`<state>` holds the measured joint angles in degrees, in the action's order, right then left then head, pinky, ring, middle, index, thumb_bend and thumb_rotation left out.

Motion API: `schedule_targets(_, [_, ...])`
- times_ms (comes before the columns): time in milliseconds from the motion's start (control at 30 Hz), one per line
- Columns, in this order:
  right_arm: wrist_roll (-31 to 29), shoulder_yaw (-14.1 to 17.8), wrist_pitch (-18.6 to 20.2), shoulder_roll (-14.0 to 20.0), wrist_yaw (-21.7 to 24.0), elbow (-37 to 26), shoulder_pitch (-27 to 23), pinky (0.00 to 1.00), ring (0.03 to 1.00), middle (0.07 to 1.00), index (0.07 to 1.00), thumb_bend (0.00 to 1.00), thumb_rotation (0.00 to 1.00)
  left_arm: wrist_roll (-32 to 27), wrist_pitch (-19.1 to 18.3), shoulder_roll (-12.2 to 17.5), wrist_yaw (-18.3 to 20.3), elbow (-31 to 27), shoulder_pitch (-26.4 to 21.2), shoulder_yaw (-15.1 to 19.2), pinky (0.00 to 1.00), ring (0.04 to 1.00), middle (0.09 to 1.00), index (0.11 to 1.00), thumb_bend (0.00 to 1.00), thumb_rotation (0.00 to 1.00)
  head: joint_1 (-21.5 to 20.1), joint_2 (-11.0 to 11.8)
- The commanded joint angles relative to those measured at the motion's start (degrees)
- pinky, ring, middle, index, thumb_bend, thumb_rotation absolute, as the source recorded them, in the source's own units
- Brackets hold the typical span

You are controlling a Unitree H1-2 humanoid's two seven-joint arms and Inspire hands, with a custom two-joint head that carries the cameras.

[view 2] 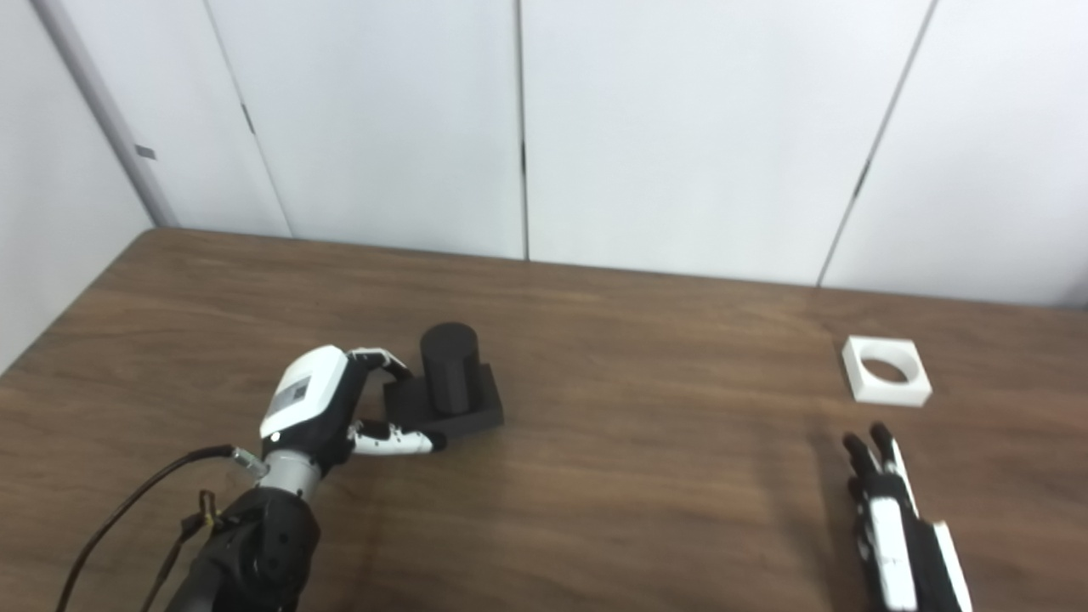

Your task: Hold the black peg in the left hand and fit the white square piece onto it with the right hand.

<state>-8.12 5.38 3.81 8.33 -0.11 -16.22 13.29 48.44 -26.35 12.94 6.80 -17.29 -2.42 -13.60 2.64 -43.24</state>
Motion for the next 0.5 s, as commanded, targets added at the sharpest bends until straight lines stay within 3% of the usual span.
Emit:
schedule_targets(0, [0.0, -0.5, 1.3, -1.4, 0.2, -2.0, -0.1, 1.00, 0.992, 0.941, 1.000, 0.55, 0.93, 1.5, 2.6, -0.8, -1.9, -2.9, -0.3, -0.9, 0.89, 0.838, 0.773, 0.490, 0.50, 0.05, -0.1, -0.3])
schedule_targets(167, [0.1, -0.7, 3.8, -1.7, -0.7, -3.6, -0.4, 1.00, 0.992, 0.927, 1.000, 0.56, 0.91, 2.7, 6.0, -2.7, -3.2, -4.4, 3.4, -3.7, 0.85, 0.817, 0.770, 0.489, 0.50, 0.05, -1.7, -2.1])
schedule_targets(467, [2.0, -2.1, 8.9, -2.3, -2.6, -7.0, -0.6, 1.00, 0.992, 0.912, 1.000, 0.58, 0.92, 4.5, 11.9, -5.6, -6.0, -2.3, 7.3, -7.7, 0.90, 0.820, 0.765, 0.488, 0.51, 0.05, -5.3, -4.9])
